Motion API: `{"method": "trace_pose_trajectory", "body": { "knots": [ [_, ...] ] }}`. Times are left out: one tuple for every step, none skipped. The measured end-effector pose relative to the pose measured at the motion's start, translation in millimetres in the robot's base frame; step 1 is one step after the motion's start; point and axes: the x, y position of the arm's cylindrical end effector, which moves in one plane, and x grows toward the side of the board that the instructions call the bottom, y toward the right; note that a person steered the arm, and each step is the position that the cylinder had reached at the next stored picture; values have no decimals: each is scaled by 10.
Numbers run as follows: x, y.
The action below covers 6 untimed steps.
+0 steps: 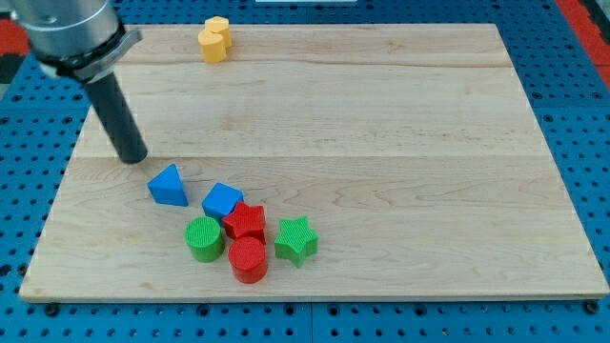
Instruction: Separate the yellow blocks
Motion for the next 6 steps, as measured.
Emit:
{"method": "trace_pose_trajectory", "body": {
  "knots": [
    [296,752],
    [-120,97],
    [-930,25],
    [-1634,-310],
    [-2445,-279],
    [-2765,139]
  ]
}}
